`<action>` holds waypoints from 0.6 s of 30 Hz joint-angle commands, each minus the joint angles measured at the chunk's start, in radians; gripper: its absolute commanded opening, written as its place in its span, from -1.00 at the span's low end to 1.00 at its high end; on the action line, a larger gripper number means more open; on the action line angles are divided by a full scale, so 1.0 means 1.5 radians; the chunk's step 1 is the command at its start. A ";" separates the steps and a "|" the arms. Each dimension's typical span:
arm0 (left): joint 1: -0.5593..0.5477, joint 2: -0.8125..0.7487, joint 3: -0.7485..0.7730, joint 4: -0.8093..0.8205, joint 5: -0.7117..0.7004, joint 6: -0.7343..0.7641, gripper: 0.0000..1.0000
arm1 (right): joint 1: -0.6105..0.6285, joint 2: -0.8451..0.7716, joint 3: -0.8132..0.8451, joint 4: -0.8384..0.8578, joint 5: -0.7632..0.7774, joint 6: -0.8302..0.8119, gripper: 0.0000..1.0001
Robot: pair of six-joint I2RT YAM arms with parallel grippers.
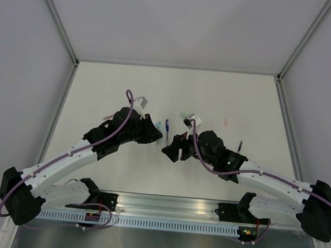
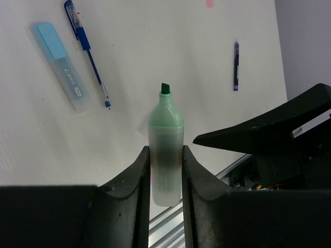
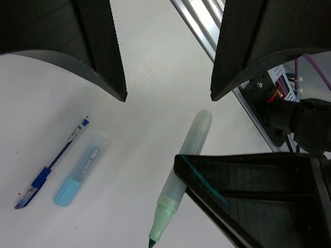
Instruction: Insert the pens into the pen caps
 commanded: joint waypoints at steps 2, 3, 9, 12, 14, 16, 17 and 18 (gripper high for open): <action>-0.001 -0.042 0.007 0.015 0.007 -0.041 -0.95 | 0.024 0.030 0.073 0.037 0.055 -0.020 0.42; -0.002 -0.049 0.004 0.016 0.007 -0.043 -0.95 | 0.026 0.036 0.080 0.032 0.064 -0.020 0.42; -0.001 -0.054 0.004 0.016 0.008 -0.047 -0.95 | 0.035 0.064 0.108 0.040 0.071 -0.014 0.38; -0.001 -0.052 0.000 0.026 0.012 -0.049 -0.95 | 0.039 0.074 0.121 0.039 0.074 -0.014 0.37; -0.001 -0.050 -0.005 0.033 0.015 -0.052 -0.95 | 0.040 0.085 0.134 0.033 0.077 -0.014 0.34; -0.002 -0.050 -0.007 0.039 0.016 -0.053 -0.95 | 0.042 0.097 0.141 0.033 0.077 -0.014 0.31; -0.001 -0.049 -0.006 0.039 0.016 -0.052 -0.95 | 0.045 0.102 0.142 0.032 0.077 -0.013 0.31; -0.002 -0.049 -0.005 0.039 0.015 -0.052 -0.95 | 0.047 0.110 0.143 0.033 0.078 -0.013 0.29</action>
